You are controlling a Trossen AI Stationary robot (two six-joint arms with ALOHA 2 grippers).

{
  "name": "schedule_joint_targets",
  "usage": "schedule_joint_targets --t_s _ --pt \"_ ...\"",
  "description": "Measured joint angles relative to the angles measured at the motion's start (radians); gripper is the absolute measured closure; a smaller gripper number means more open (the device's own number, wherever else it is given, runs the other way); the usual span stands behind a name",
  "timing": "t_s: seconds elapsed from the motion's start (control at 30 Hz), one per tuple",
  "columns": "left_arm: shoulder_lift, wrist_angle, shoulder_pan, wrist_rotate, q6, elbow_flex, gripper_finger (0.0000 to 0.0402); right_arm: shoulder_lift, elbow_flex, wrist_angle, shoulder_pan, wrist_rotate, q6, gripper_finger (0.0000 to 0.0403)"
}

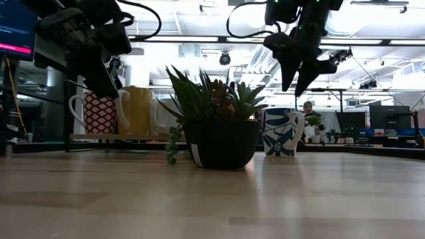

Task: Place coffee mugs
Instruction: Put the blue patterned mug on the shelf

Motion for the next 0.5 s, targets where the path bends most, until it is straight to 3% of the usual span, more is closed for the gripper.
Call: schedule_joint_targets --t_s 0.5 --pt "0.0 -0.003 0.0 -0.001 0.0 0.0 0.033 0.0 -0.052 -0.004 0.123 0.091 0.149 0.0238"
